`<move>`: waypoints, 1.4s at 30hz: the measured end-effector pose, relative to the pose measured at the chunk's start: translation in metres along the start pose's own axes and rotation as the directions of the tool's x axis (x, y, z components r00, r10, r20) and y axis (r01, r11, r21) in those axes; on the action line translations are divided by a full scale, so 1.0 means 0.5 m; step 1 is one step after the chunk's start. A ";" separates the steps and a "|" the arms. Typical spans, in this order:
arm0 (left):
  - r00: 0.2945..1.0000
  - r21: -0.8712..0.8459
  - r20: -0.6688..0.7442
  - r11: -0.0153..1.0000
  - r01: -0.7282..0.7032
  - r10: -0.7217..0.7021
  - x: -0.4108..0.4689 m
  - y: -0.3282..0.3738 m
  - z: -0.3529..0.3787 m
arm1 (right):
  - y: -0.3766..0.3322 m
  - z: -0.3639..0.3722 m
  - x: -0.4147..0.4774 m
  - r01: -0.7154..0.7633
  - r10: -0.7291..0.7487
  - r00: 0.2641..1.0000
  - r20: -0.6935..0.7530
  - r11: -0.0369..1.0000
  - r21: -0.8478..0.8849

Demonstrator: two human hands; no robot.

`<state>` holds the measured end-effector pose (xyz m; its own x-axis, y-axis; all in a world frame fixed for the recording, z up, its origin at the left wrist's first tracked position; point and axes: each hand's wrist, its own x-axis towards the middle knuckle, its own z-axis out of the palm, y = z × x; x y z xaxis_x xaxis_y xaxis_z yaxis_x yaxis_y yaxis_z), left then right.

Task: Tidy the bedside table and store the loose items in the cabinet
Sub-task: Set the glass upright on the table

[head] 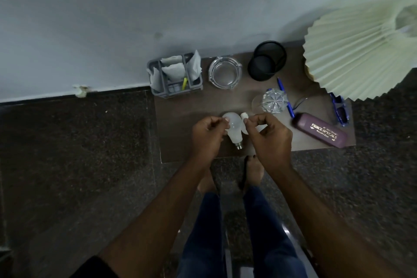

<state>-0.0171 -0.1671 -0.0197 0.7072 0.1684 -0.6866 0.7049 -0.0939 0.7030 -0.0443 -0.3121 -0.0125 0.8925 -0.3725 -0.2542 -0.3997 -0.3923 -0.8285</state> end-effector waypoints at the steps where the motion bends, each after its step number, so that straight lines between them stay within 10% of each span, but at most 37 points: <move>1: 1.000 -0.006 0.005 1.000 0.004 -0.004 0.003 0.003 0.007 | -0.002 -0.005 -0.001 -0.015 0.015 1.000 -0.015 1.000 0.015; 14: 0.991 -0.041 0.111 0.997 -0.064 0.068 0.030 0.055 0.112 | 0.028 -0.090 0.049 -0.069 0.094 0.972 -0.215 0.990 0.124; 27: 0.984 -0.063 0.176 0.997 0.034 -0.023 0.024 0.104 0.219 | 0.033 -0.051 0.142 -0.393 0.378 0.919 0.114 0.907 0.155; 38: 0.996 -0.169 -0.008 0.982 0.083 -0.085 -0.034 0.138 0.214 | -0.050 -0.106 0.089 -0.262 0.288 0.955 -0.062 0.927 0.266; 42: 0.970 -0.333 0.170 0.916 0.222 -0.173 -0.047 0.156 0.146 | -0.051 -0.128 0.060 -0.186 0.153 0.982 0.108 0.880 0.437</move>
<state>0.0251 -0.2501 0.0378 0.5732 0.0128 -0.8193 0.7849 0.2783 0.5535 -0.0205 -0.3671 0.0331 0.8379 -0.3349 -0.4309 -0.4261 0.0917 -0.9000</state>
